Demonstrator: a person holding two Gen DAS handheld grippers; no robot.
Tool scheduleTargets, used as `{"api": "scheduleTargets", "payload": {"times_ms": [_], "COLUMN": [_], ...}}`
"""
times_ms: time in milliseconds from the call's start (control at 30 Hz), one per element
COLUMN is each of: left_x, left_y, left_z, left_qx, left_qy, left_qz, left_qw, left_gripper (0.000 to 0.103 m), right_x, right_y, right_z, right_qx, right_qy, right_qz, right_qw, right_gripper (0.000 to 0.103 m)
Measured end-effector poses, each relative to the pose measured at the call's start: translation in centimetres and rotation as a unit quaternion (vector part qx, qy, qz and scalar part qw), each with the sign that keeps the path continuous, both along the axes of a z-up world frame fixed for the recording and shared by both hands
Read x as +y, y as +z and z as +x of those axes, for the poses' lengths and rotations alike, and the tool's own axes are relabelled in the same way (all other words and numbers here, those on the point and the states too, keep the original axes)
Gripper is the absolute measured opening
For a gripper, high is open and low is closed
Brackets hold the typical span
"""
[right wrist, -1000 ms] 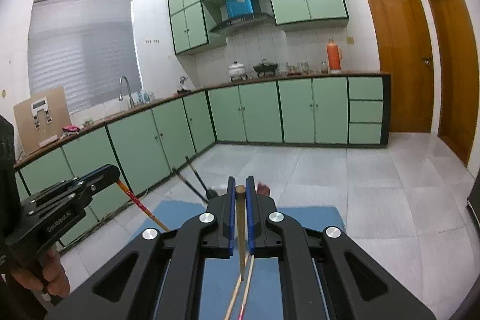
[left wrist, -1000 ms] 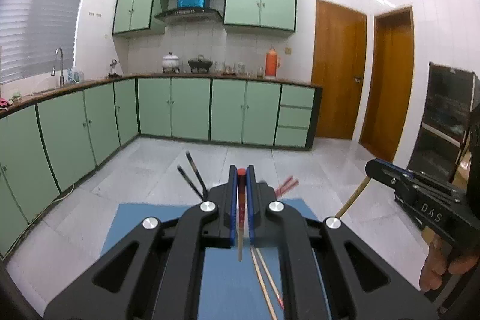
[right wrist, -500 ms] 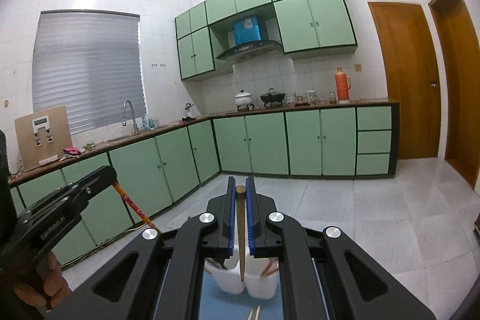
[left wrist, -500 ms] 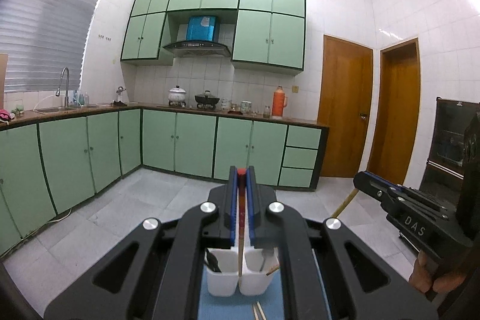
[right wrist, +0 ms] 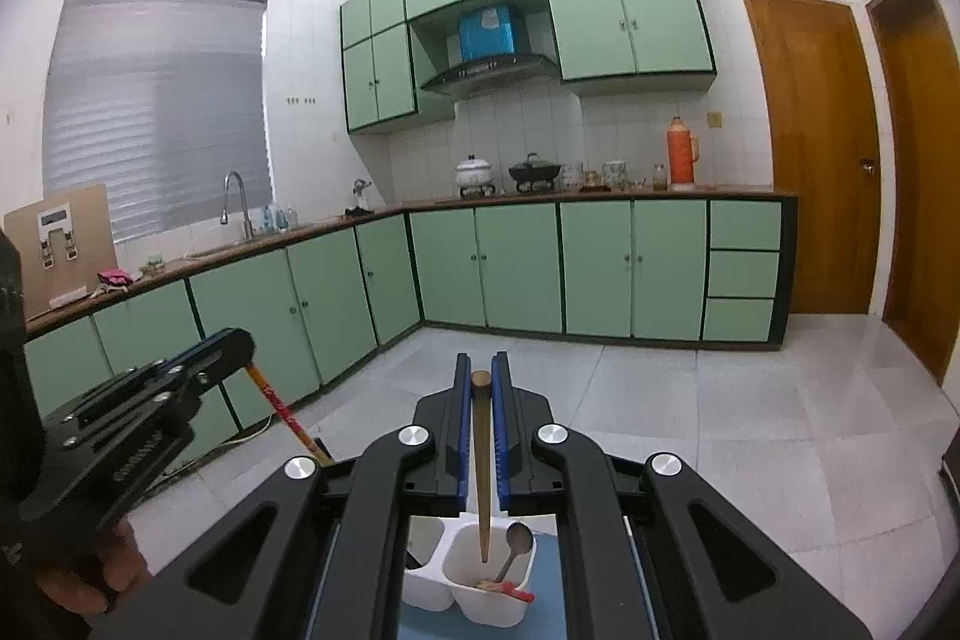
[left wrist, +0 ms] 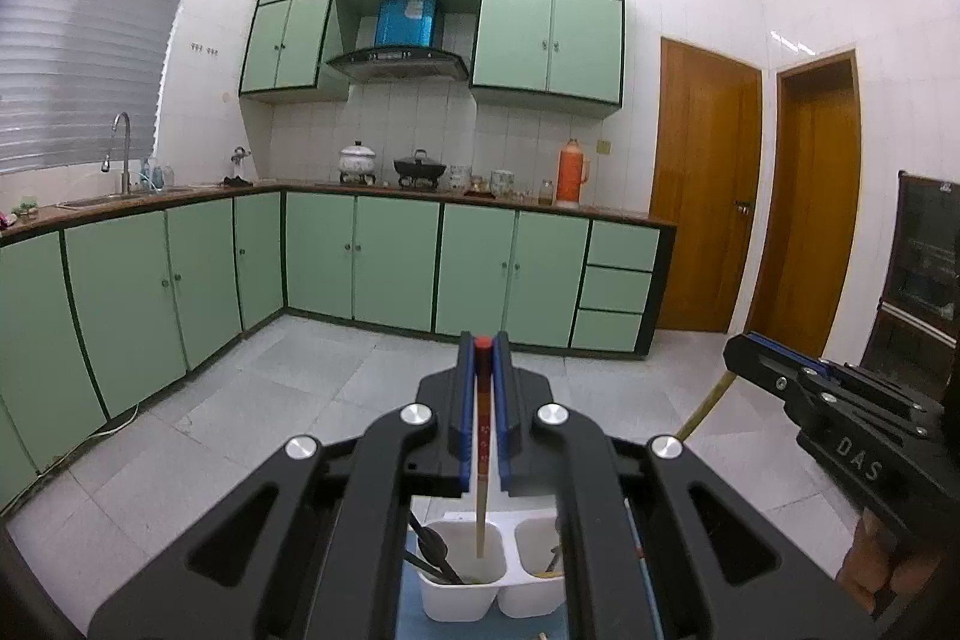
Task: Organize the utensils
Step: 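Carry both chopsticks over the white holder, lower them in, and open both tools, then move both open tools back toward the last chopsticks on the mat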
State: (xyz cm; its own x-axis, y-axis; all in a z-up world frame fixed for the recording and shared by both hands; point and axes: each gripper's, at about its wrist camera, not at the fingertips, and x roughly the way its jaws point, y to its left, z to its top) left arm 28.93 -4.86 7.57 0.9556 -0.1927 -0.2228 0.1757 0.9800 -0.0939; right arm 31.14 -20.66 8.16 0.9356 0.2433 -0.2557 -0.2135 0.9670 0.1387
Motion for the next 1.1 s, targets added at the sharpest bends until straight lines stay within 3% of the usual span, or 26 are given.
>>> {"api": "scheduleTargets", "payload": {"times_ms": [600, 700, 800, 967, 1100], "left_x": [0.9, 1.3, 2.1, 3.6, 4.3], "left_y": [-7.4, -8.3, -8.2, -6.4, -5.2], "left_z": [4.7, 4.3, 3.5, 0.8, -2.5], "left_qx": [0.094, 0.106, 0.103, 0.073, 0.045], "left_qy": [-0.008, -0.009, -0.006, 0.008, 0.012], "left_qz": [0.03, 0.033, 0.03, 0.018, 0.016], "left_qw": [0.9951, 0.9938, 0.9942, 0.9971, 0.9988], "left_gripper": [0.007, 0.025, 0.029, 0.046, 0.064], "right_x": [0.6, -0.2, -1.3, -3.5, -4.3], "right_y": [-6.7, -7.2, -6.8, -5.6, -5.4], "right_z": [3.0, 2.8, 1.8, -0.9, -3.8], "right_qx": [0.079, 0.085, 0.078, 0.054, 0.04], "right_qy": [0.024, 0.018, 0.002, -0.029, -0.042], "right_qz": [0.0, 0.011, 0.02, 0.026, 0.029], "right_qw": [0.997, 0.996, 0.997, 0.998, 0.998], "right_gripper": [0.008, 0.018, 0.026, 0.04, 0.052]}}
